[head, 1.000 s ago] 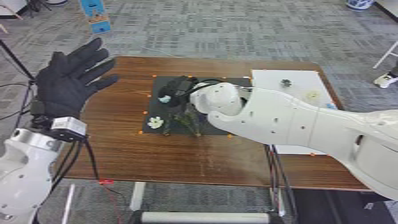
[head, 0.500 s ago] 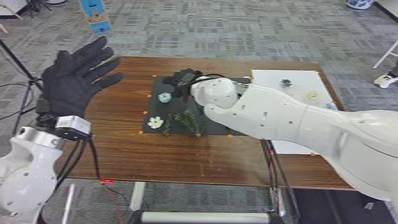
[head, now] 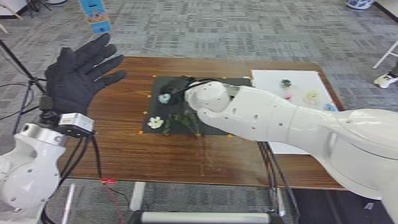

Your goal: Arrange flowers

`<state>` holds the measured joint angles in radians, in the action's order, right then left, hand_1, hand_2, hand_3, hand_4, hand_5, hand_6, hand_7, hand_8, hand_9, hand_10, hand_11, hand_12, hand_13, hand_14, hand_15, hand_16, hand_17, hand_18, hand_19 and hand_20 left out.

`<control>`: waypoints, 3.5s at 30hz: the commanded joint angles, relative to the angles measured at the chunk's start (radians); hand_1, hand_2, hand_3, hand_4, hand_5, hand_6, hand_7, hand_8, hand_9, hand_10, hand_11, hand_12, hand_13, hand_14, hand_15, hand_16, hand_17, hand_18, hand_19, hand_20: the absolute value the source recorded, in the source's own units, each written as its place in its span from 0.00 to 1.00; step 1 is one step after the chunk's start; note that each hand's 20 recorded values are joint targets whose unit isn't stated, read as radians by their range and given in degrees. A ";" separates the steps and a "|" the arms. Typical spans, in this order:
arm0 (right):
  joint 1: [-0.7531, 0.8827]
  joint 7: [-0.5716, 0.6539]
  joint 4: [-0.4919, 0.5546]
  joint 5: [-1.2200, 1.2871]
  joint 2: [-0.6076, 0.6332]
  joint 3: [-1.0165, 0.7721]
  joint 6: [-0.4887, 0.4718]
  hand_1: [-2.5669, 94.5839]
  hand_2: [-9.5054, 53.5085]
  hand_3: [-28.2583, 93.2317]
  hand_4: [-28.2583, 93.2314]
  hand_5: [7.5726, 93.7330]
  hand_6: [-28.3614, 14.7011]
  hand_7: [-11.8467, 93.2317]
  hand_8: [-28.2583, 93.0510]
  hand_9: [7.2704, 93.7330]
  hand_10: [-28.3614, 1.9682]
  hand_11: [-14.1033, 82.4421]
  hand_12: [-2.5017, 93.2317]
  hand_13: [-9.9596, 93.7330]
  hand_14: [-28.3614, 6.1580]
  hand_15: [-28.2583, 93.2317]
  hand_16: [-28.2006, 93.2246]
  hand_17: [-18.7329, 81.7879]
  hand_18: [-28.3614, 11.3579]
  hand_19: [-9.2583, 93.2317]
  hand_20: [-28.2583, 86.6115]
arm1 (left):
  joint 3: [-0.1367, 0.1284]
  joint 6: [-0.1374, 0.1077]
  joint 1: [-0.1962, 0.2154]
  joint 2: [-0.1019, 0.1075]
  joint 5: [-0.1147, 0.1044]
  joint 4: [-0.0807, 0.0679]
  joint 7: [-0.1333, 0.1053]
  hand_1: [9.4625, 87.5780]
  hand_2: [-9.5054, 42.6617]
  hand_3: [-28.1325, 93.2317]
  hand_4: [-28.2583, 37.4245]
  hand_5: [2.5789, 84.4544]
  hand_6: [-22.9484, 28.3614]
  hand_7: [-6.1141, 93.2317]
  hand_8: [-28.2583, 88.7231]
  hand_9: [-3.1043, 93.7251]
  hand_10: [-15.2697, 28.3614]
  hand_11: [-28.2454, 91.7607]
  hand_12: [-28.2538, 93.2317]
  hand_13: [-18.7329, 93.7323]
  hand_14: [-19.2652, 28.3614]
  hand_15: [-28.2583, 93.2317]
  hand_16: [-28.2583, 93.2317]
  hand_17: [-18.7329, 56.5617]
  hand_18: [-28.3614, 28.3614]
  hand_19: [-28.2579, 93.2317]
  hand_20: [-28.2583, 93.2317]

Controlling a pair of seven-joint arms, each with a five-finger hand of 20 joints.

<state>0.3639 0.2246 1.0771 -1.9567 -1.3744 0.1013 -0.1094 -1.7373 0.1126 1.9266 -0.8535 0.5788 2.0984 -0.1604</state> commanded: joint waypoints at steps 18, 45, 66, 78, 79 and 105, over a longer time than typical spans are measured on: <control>-0.048 -0.103 0.176 -0.045 0.128 0.065 -0.047 0.29 0.43 1.00 0.26 0.28 0.72 0.27 0.12 0.80 0.56 0.79 0.46 0.87 0.63 0.99 0.54 0.66 0.11 1.00 0.81 | -0.050 -0.003 0.057 -0.015 -0.001 0.019 -0.003 0.16 0.13 0.75 0.00 0.32 0.51 0.20 0.18 0.28 0.61 0.34 0.36 0.34 0.71 0.34 0.27 0.12 0.96 0.58 0.23; 0.043 -0.086 0.290 -0.086 0.222 -0.147 0.023 0.24 0.42 1.00 0.23 0.27 0.71 0.26 0.12 0.80 0.55 0.82 0.42 0.87 0.64 0.98 0.54 0.66 0.11 1.00 0.82 | -0.050 -0.006 0.083 -0.040 0.001 0.025 0.000 0.16 0.13 0.75 0.00 0.32 0.51 0.20 0.18 0.28 0.61 0.35 0.36 0.34 0.71 0.34 0.26 0.12 0.96 0.58 0.23; 0.763 -0.047 0.758 0.070 0.647 -0.913 0.333 0.26 0.27 0.95 0.09 0.43 0.66 0.24 0.15 0.68 0.54 0.42 0.27 0.79 0.54 0.97 0.53 0.56 0.10 1.00 0.73 | -0.178 -0.127 0.345 -0.172 0.035 0.089 0.040 0.17 0.03 0.75 0.00 0.27 0.50 0.20 0.18 0.21 0.57 0.31 0.37 0.30 0.71 0.31 0.27 0.12 0.99 0.58 0.23; 0.918 0.315 0.706 -0.151 0.769 -1.030 0.384 0.25 0.00 0.87 0.00 0.31 0.56 0.20 0.17 0.41 0.42 0.28 0.25 0.67 0.48 0.95 0.50 0.47 0.11 0.93 0.72 | -0.184 -0.120 0.389 -0.194 0.033 0.096 0.021 0.19 0.00 0.71 0.00 0.22 0.49 0.21 0.18 0.19 0.56 0.27 0.40 0.28 0.69 0.25 0.29 0.10 0.97 0.57 0.23; 0.929 0.339 0.700 -0.174 0.787 -1.034 0.393 0.25 0.00 0.86 0.00 0.31 0.55 0.21 0.17 0.41 0.42 0.28 0.25 0.67 0.48 0.95 0.49 0.47 0.11 0.92 0.72 | -0.184 -0.119 0.392 -0.195 0.033 0.097 0.017 0.19 0.00 0.71 0.00 0.23 0.49 0.21 0.18 0.19 0.55 0.27 0.40 0.28 0.69 0.25 0.30 0.10 0.97 0.57 0.23; 0.901 0.516 0.402 -0.228 0.825 -0.941 0.299 0.33 0.00 0.86 0.00 0.40 0.56 0.28 0.15 0.42 0.47 0.33 0.24 0.66 0.50 0.96 0.47 0.47 0.14 0.91 0.72 | -0.187 -0.079 0.336 -0.152 0.033 0.091 0.029 0.18 0.00 0.74 0.00 0.27 0.49 0.21 0.17 0.23 0.57 0.32 0.38 0.31 0.69 0.29 0.28 0.11 0.96 0.57 0.25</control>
<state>1.2867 0.7202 1.5334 -2.1979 -0.5082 -0.8537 0.2308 -1.9268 0.0109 2.3139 -1.0388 0.6152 2.1937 -0.1338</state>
